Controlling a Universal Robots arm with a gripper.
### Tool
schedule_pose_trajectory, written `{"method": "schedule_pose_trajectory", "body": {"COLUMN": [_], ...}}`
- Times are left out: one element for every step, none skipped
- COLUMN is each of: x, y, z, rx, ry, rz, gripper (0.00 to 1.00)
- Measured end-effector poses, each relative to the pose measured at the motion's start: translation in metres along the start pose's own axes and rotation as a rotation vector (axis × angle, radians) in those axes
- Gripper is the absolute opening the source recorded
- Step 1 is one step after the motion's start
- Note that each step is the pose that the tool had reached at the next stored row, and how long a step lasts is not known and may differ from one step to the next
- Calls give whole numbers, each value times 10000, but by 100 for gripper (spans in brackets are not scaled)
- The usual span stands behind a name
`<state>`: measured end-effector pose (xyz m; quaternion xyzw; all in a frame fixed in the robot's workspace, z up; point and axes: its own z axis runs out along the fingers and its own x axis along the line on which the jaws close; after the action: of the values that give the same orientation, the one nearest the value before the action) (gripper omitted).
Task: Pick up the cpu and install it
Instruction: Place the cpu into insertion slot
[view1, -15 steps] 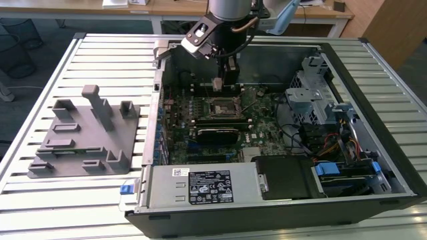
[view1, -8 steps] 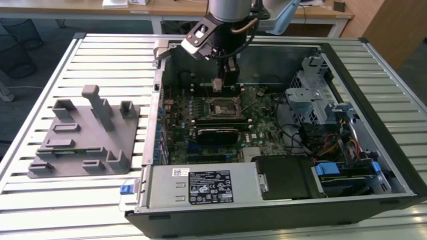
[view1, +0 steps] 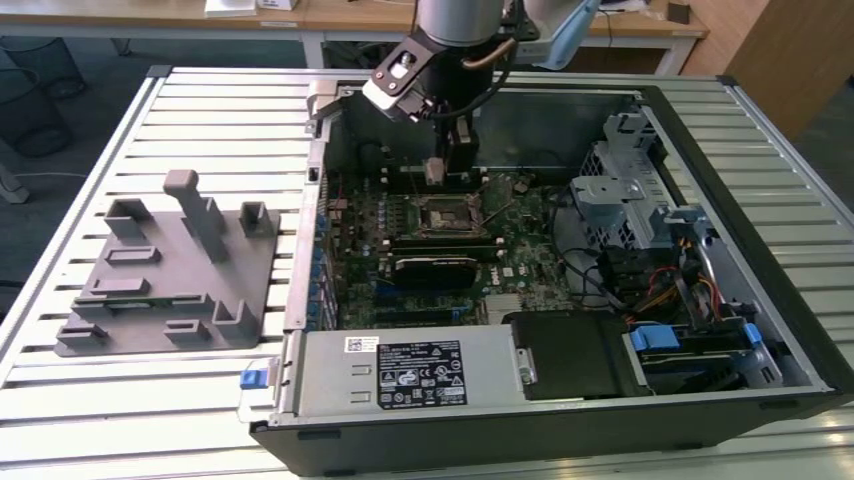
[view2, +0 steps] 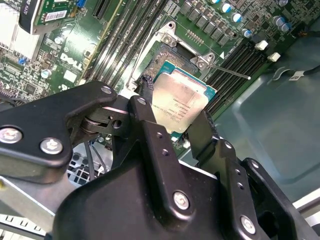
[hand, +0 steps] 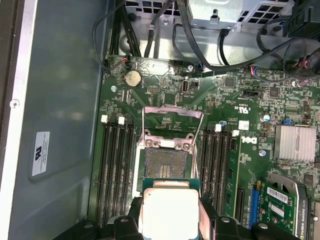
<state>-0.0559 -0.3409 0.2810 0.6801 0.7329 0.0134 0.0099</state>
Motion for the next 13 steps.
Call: {"method": "schedule_pose_trajectory", "body": {"x": [0, 0, 0, 0, 0, 0, 0, 0, 0, 0, 0, 0, 0], "y": [0, 0, 0, 0, 0, 0, -1, -1, -1, -1, -1, -1, -1], "z": [3, 5, 8, 10, 13, 15, 17, 20, 22, 25, 28, 31, 33], "rx": [-1, -1, 0, 0, 0, 0, 0, 0, 0, 0, -1, -1, 0], "ry": [1, 0, 0, 0, 0, 0, 0, 0, 0, 0, 1, 1, 1], "rz": [0, 0, 0, 0, 0, 0, 0, 0, 0, 0, 0, 0, 0], "gripper": [53, 53, 53, 53, 53, 53, 53, 53, 53, 53, 53, 53, 53]}}
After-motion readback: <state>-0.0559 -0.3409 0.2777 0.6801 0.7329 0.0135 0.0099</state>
